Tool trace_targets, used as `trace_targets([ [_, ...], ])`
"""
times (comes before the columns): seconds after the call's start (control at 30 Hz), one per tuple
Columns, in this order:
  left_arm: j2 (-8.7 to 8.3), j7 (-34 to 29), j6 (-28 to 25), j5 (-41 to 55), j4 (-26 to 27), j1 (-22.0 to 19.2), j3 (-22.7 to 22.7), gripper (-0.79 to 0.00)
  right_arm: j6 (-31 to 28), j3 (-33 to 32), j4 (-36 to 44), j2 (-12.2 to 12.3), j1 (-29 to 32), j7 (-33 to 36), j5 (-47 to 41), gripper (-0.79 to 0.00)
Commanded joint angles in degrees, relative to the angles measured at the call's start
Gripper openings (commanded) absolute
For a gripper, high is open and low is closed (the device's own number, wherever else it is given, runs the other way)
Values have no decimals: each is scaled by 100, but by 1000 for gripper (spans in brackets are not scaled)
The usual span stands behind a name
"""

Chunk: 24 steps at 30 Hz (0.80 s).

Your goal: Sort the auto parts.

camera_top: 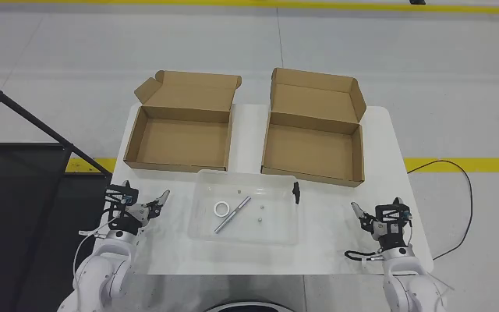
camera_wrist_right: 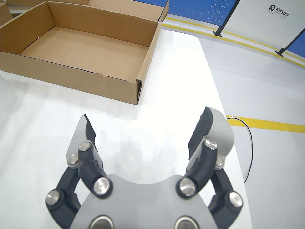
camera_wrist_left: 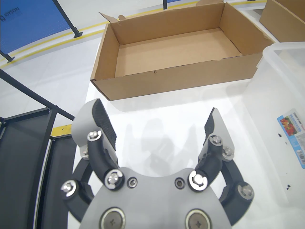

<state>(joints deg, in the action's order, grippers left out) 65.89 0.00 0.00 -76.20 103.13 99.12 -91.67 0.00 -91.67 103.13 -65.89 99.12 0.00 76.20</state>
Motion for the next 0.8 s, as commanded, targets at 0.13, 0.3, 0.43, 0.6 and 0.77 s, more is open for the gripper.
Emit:
trace_targets([
  [0.13, 0, 0, 0, 0, 0, 0, 0, 0, 0, 0, 0, 0, 0, 0, 0, -1],
  [0.3, 25, 204, 35, 97, 64, -49, 23, 0, -340, -30, 189, 11, -185, -5, 24, 0],
  [0.43, 68, 261, 327, 245, 115, -65, 71, 0, -969, 10, 462, 40, -549, 259, 45, 0],
  [0.6, 95, 282, 543, 219, 118, -82, 93, 0, -2813, 405, 764, 124, -1217, 1015, 167, 0],
  [0.77, 95, 282, 543, 219, 118, -82, 93, 0, -4057, 1014, 903, 145, -1803, 1406, 2, 0],
])
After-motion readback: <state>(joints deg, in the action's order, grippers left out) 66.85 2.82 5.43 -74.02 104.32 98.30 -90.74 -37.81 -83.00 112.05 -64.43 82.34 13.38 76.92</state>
